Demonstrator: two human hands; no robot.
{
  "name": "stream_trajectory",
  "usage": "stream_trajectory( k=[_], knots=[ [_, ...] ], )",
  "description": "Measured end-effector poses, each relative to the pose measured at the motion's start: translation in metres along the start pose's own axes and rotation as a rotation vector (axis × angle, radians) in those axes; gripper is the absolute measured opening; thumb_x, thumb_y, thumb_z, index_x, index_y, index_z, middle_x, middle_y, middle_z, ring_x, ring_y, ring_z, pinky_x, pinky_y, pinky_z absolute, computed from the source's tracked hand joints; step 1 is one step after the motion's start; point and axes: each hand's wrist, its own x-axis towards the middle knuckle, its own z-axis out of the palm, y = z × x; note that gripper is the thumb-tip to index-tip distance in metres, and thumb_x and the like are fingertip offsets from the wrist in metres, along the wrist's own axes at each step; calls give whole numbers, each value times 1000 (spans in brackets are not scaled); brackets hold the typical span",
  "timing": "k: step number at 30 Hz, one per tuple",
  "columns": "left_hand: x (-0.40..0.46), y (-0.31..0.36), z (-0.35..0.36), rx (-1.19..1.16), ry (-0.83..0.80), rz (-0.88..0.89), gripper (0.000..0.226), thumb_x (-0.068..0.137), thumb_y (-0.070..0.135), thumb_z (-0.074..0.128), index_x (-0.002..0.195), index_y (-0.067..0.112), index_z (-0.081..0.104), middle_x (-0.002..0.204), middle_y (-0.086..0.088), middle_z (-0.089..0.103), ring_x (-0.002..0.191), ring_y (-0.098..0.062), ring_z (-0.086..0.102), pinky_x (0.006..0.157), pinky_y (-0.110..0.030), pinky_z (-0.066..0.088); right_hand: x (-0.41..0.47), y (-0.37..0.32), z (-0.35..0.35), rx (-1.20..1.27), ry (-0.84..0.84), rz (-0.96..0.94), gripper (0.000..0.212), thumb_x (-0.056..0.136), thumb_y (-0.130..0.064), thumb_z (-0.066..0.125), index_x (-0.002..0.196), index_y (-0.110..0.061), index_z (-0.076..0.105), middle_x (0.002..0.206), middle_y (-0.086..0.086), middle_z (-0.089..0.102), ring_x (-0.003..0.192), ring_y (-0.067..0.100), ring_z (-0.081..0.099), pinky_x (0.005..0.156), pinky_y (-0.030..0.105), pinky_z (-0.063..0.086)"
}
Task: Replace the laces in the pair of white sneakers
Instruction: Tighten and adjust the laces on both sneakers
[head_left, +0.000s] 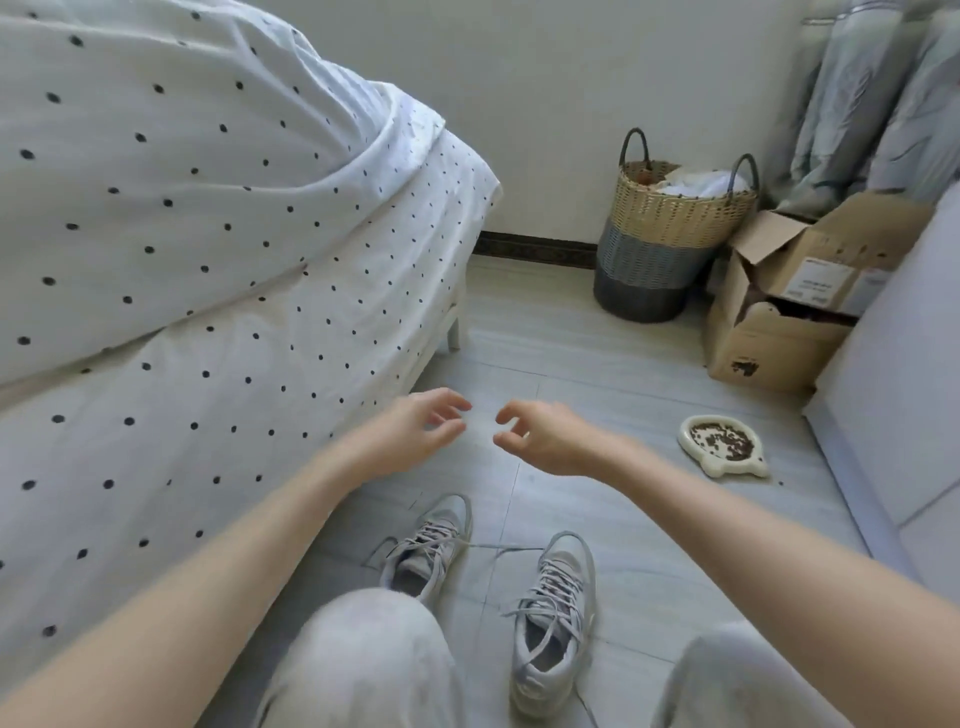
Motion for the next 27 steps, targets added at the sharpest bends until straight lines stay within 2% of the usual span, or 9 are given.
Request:
stream_trajectory(
  k=[3,11,13,15,16,19,21,24,27],
  knots=[
    [18,-50,44,-52,-79,-84,29,96,28,48,123,24,54,118,5,60,108,-7,56,91,-23,44,34,22,25,-19,-108,28,39,96,-37,45,131,-18,46,125,4,60,115,23,53,94,29,40],
    [48,-186,140,-65,-228,-381,44,96,23,47,139,13,40,143,-2,43,131,-15,40,101,-17,26,116,78,132,121,-289,58,35,97,-30,44,130,-18,49,124,3,62,112,18,57,87,22,39],
    [51,-208,159,-92,-285,-423,47,92,26,51,136,12,42,134,0,46,128,-17,42,95,-16,28,136,90,168,145,-330,55,37,97,-30,44,131,-16,48,125,4,61,112,19,57,90,23,40],
    [50,-227,177,-123,-281,-460,57,77,42,51,127,16,52,121,-3,57,118,-22,51,91,-21,37,147,95,201,165,-350,49,41,97,-32,45,134,-15,45,130,5,56,116,20,54,94,25,38],
    [47,-236,184,-127,-268,-475,58,70,43,50,123,19,55,115,-5,61,112,-22,54,91,-24,41,150,96,216,169,-347,47,44,96,-33,47,136,-15,43,134,6,52,119,20,51,97,26,36],
    [36,-247,204,-175,-216,-526,46,76,23,59,121,17,59,112,-5,62,102,-18,59,90,-26,44,148,98,253,229,-297,46,48,94,-33,51,137,-13,42,139,5,42,126,19,43,103,22,28],
    [25,-239,220,-183,-182,-523,42,79,13,62,121,15,58,111,-5,57,100,-19,58,88,-22,41,135,103,268,288,-229,49,41,92,-31,55,129,-13,51,135,0,40,122,14,44,100,18,29],
    [6,-221,243,-226,-131,-509,45,81,20,64,125,17,55,115,-1,52,105,-15,55,89,-20,40,108,117,277,338,-130,80,23,88,-29,60,108,-17,58,122,-6,41,100,7,48,92,24,39],
    [-9,-208,260,-235,-125,-447,44,81,29,65,123,22,53,116,5,51,105,-10,54,86,-21,43,83,127,276,289,-135,108,18,88,-31,60,99,-20,51,107,-8,41,87,10,51,80,23,38]
  ],
)
